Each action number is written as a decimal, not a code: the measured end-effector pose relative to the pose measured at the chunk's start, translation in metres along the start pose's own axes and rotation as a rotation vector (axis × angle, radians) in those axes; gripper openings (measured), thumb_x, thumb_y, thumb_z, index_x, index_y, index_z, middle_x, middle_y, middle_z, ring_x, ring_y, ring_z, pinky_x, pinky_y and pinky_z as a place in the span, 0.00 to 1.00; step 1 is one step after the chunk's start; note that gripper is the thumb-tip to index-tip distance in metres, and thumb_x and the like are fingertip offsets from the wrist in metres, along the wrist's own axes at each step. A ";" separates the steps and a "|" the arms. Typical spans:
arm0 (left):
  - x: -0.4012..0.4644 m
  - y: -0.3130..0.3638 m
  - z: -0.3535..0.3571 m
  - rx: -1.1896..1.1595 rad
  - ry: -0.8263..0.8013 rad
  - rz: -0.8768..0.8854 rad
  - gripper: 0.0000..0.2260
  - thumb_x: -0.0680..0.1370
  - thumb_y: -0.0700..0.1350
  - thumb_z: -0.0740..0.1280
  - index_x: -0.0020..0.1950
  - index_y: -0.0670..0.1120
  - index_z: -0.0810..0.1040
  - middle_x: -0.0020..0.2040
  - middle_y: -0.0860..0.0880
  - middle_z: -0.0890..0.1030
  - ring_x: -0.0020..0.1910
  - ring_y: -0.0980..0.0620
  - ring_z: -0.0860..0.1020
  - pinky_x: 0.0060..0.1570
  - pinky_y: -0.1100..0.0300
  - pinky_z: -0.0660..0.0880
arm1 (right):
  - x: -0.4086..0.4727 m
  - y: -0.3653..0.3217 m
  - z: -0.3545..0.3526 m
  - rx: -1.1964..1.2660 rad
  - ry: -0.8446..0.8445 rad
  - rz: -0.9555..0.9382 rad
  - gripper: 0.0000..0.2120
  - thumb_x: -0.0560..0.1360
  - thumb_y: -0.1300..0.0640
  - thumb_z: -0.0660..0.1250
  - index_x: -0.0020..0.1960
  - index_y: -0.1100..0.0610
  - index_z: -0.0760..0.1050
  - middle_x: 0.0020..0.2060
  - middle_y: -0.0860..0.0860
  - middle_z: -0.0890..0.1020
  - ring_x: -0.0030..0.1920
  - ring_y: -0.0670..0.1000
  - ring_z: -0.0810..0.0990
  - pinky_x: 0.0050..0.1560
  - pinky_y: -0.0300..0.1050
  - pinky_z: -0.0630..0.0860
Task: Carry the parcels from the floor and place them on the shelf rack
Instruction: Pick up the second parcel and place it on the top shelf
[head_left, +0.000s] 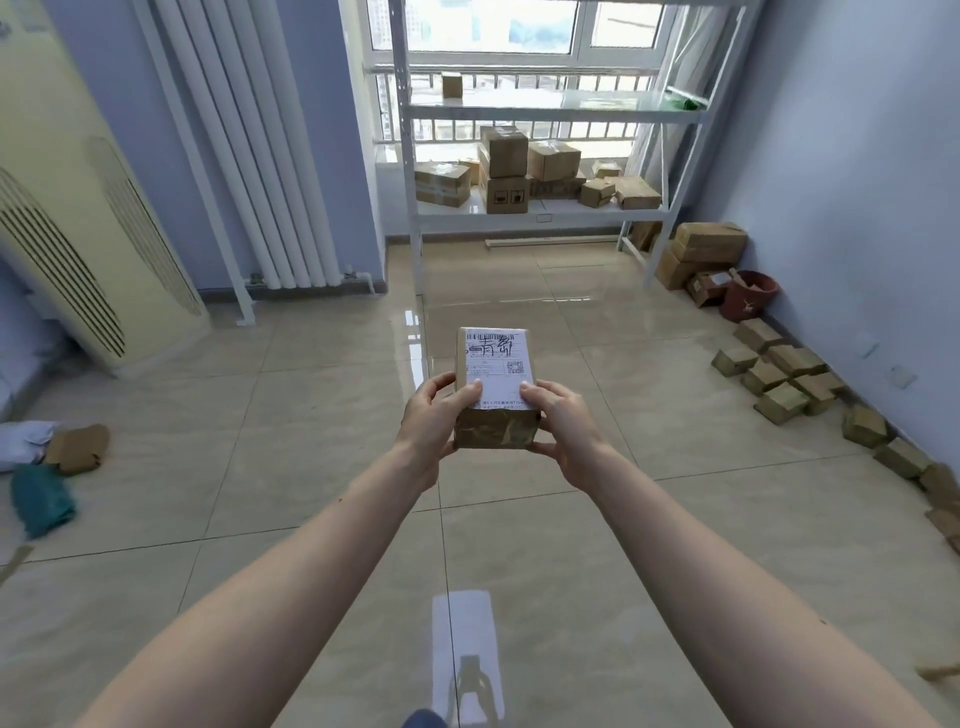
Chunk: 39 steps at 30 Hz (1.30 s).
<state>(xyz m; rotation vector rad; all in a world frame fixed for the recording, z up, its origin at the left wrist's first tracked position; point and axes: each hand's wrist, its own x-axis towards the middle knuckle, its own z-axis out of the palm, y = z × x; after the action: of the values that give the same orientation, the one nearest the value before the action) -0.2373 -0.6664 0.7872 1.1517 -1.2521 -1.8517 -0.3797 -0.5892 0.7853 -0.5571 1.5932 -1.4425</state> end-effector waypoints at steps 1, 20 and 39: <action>0.018 0.005 -0.002 0.003 0.006 0.002 0.22 0.76 0.48 0.72 0.68 0.49 0.74 0.59 0.46 0.84 0.51 0.50 0.83 0.53 0.46 0.80 | 0.017 -0.004 0.005 0.006 -0.005 -0.006 0.17 0.79 0.53 0.66 0.66 0.56 0.75 0.57 0.54 0.84 0.54 0.54 0.83 0.45 0.50 0.80; 0.356 0.138 -0.011 0.003 -0.059 0.010 0.25 0.75 0.44 0.73 0.71 0.48 0.72 0.61 0.47 0.84 0.49 0.53 0.83 0.43 0.55 0.79 | 0.350 -0.114 0.077 0.063 0.092 -0.034 0.15 0.79 0.53 0.67 0.63 0.56 0.71 0.58 0.54 0.82 0.52 0.53 0.83 0.46 0.52 0.82; 0.705 0.263 0.031 -0.027 -0.095 0.070 0.22 0.76 0.42 0.70 0.70 0.51 0.76 0.60 0.49 0.85 0.51 0.53 0.82 0.51 0.55 0.77 | 0.714 -0.255 0.097 0.007 -0.041 -0.076 0.20 0.76 0.58 0.69 0.67 0.57 0.72 0.58 0.54 0.84 0.49 0.51 0.85 0.41 0.45 0.80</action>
<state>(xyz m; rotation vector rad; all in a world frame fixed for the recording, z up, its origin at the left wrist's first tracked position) -0.5640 -1.3448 0.8134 1.0034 -1.2994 -1.8850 -0.7170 -1.2743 0.8126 -0.6455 1.5486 -1.4827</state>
